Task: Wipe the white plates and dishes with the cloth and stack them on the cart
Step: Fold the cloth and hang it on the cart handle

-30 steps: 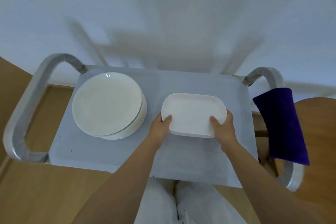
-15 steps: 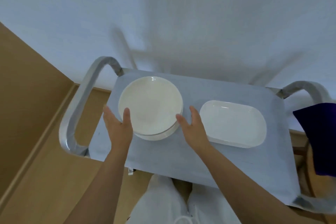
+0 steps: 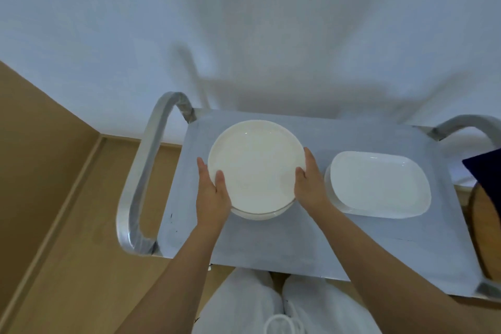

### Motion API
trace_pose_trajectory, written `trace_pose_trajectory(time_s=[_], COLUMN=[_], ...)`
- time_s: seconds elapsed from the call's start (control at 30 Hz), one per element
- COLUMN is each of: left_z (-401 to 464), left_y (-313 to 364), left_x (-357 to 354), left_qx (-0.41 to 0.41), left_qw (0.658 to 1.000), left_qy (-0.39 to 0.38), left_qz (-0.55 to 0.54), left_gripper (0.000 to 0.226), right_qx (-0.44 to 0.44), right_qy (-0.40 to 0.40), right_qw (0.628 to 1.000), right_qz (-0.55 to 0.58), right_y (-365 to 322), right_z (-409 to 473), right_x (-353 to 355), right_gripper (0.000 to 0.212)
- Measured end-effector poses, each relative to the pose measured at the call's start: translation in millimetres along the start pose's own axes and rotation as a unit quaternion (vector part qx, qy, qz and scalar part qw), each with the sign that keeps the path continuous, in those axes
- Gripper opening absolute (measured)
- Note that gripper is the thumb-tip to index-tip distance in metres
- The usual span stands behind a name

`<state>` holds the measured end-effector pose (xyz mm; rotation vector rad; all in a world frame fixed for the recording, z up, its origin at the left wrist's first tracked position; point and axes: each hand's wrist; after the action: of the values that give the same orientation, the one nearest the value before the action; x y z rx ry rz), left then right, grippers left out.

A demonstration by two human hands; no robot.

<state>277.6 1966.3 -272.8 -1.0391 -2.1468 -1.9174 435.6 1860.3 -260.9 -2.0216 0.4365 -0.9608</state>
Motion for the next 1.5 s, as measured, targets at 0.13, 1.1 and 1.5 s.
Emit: trace_pose_trajectory(time_s=[0.13,1.1,1.5], left_z=[7,23,29], left_y=[-3,12,10], left_x=[1,13,10], left_qx=[-0.003,0.049,0.018], left_qw=[1.0,0.991,0.999], left_qy=[-0.017,0.027,0.046], left_qz=[-0.006,-0.118,-0.01], left_gripper=[0.057,0.033,0.033], right_qx=[0.003,-0.048,-0.045], right_qy=[0.018,0.027,0.085], right_qw=[1.0,0.992,0.991], right_qz=[0.017,0.117,0.088], right_y=[-1,9,3], right_z=[0,-8,-8], right_x=[-3,-13,-8], right_gripper=[0.054,0.059,0.051])
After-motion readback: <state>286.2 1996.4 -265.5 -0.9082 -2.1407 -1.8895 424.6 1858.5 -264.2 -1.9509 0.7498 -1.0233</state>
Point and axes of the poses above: each hand's wrist, its own z-axis towards the middle knuckle, its own x-axis out of the back of the hand, y = z × x, and after that the axes turned 3 degrees about -x, right-handed
